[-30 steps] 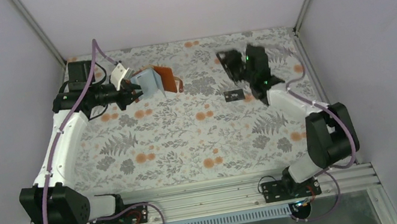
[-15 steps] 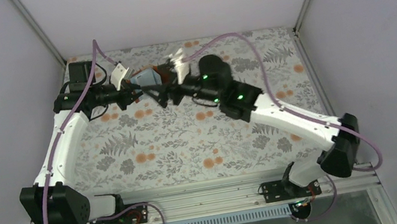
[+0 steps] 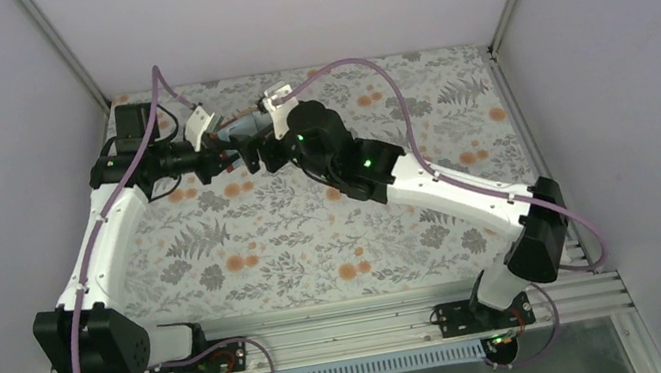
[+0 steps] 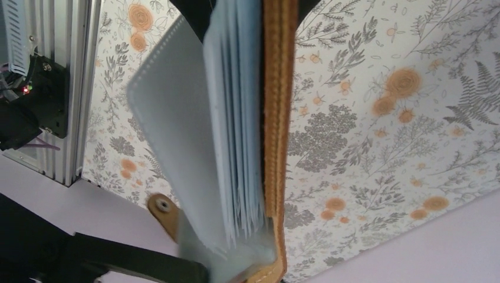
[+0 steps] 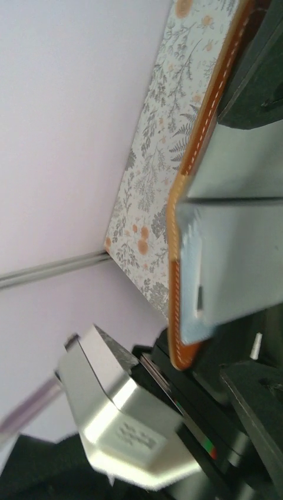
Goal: Take the credit cards out of the card holder
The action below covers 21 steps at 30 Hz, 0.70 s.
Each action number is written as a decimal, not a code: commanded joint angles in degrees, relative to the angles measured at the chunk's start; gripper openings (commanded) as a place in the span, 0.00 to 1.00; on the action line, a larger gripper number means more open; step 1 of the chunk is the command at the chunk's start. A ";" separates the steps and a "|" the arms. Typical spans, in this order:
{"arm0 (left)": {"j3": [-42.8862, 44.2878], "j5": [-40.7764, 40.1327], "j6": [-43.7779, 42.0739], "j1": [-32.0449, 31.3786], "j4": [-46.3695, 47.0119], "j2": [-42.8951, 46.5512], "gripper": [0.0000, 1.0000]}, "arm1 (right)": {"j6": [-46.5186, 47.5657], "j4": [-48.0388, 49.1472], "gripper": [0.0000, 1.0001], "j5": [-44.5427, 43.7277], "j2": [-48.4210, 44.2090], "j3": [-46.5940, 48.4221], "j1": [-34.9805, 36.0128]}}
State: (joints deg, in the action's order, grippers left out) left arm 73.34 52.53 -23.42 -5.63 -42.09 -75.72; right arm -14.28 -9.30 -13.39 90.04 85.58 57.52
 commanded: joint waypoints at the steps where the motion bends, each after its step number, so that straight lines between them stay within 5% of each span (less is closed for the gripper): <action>1: -0.20 4.28 -1.49 0.27 -0.22 1.54 0.02 | -5.11 0.33 1.00 -3.01 2.34 3.11 -1.57; 12: -0.14 4.20 -1.50 0.18 -0.20 1.36 0.02 | -4.72 -1.57 0.98 1.91 6.65 4.02 -5.31; 17: 0.12 5.38 -2.26 0.24 -0.86 1.38 0.02 | -5.81 0.33 0.81 5.31 3.41 -0.93 -9.16; 21: 0.24 5.47 -2.42 0.18 -1.00 1.02 0.02 | -4.39 1.21 0.77 9.51 1.91 -3.18 -11.60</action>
State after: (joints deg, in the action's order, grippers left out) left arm 72.84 52.58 -23.53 -4.97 -42.54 -75.72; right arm -19.35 -8.91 -5.58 93.58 84.60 49.25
